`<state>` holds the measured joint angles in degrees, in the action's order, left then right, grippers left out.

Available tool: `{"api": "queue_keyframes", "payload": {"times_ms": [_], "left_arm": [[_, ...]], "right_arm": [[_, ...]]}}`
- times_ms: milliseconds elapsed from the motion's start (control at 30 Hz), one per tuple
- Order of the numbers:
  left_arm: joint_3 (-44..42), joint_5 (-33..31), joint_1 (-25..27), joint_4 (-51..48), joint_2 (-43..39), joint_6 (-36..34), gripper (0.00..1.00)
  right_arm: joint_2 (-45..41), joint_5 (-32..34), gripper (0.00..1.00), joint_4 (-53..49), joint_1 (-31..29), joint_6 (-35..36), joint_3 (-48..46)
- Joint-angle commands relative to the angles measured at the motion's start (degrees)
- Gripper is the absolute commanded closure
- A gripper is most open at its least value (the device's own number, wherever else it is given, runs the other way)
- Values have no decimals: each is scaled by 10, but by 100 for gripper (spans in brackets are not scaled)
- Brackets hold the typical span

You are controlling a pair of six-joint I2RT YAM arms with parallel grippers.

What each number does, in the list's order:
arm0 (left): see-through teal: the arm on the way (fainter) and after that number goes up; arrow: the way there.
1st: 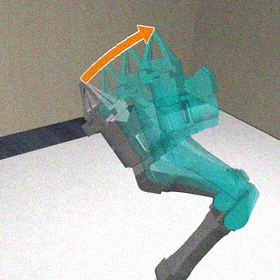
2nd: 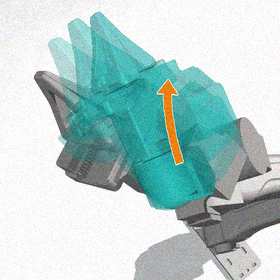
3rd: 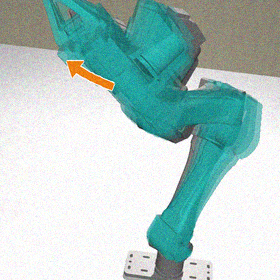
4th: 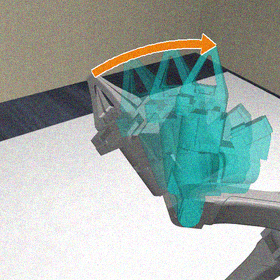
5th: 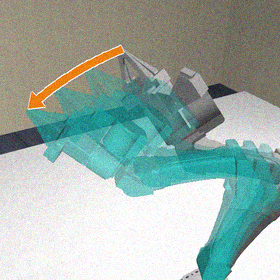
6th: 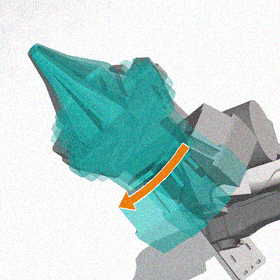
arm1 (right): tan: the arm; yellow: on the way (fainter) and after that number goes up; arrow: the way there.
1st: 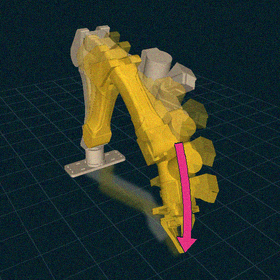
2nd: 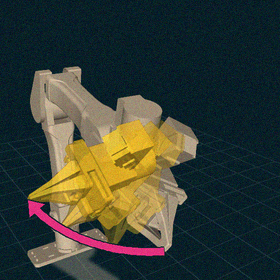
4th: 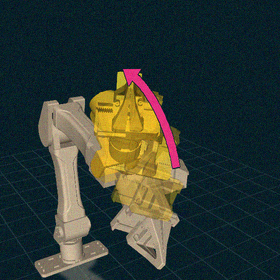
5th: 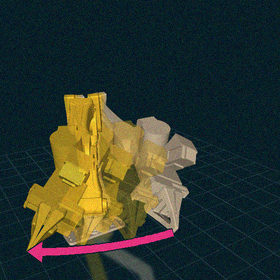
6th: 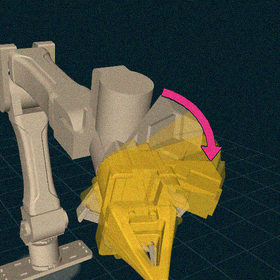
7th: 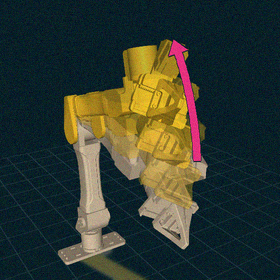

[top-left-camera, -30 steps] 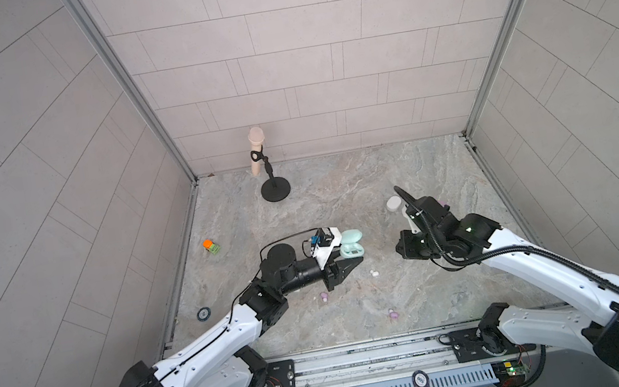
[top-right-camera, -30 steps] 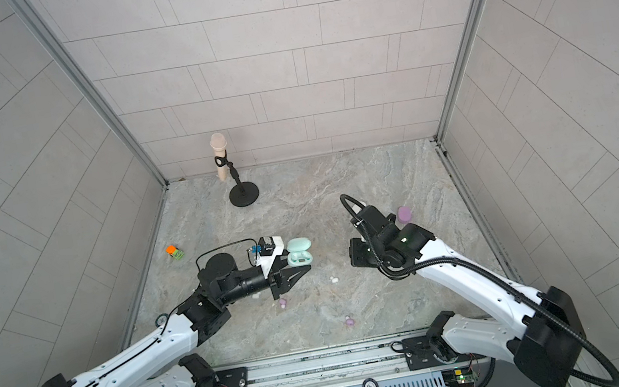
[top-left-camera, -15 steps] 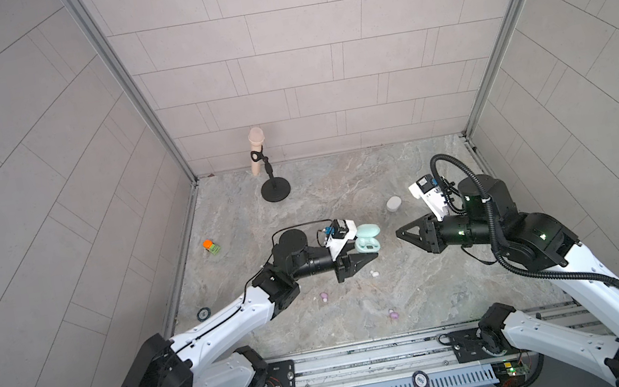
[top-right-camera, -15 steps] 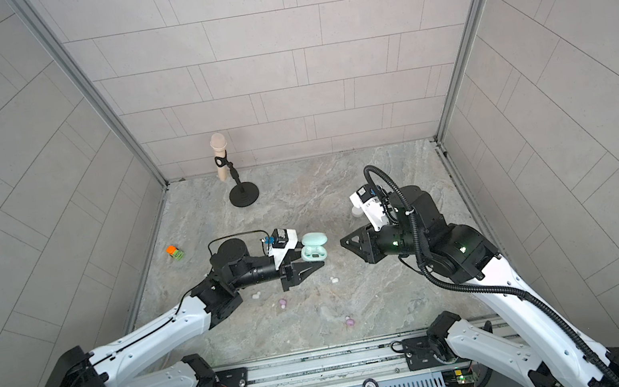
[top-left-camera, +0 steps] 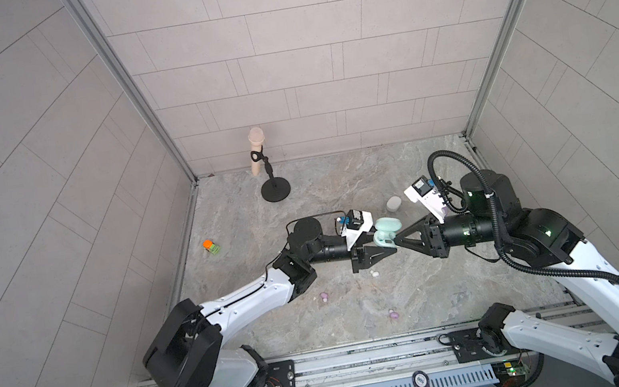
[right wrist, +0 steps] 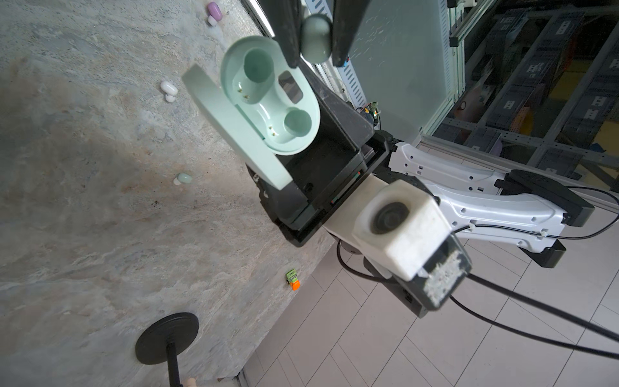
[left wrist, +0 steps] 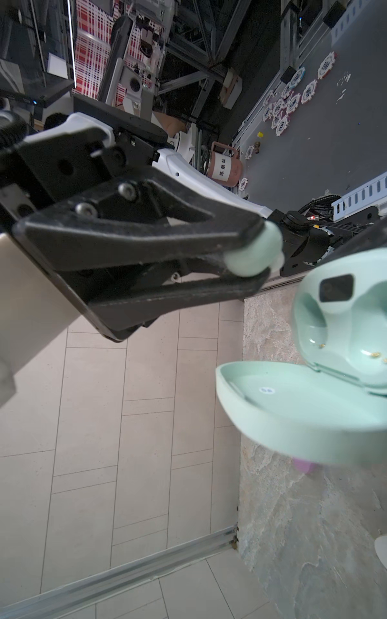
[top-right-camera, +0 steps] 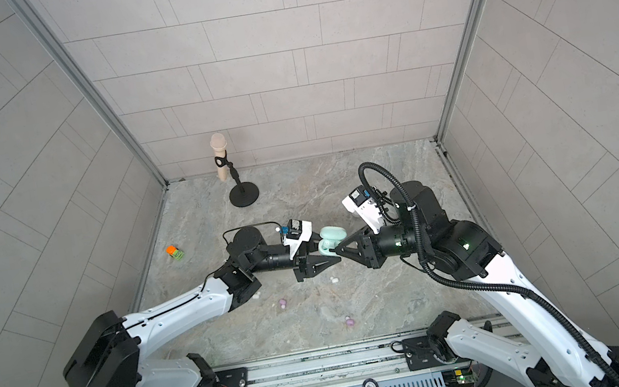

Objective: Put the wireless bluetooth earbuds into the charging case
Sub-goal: 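Lift the mint earbud and carry it to the case held by the left gripper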

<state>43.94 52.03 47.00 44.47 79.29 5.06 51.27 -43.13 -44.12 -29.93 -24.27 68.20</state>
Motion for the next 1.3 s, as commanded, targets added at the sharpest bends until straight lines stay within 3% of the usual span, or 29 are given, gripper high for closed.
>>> {"api": "queue_keyframes", "payload": {"times_ms": [0, 933, 1267], "left_arm": [[22, 24, 5, 39, -2, 11, 100], [16, 27, 11, 14, -25, -11, 100], [14, 26, 11, 19, -15, -8, 100]], "right_arm": [[-3, -4, 100, 15, 2, 12, -2], [-6, 21, 100, 37, 2, -20, -26], [-7, 15, 96, 39, 2, -24, -26]]}}
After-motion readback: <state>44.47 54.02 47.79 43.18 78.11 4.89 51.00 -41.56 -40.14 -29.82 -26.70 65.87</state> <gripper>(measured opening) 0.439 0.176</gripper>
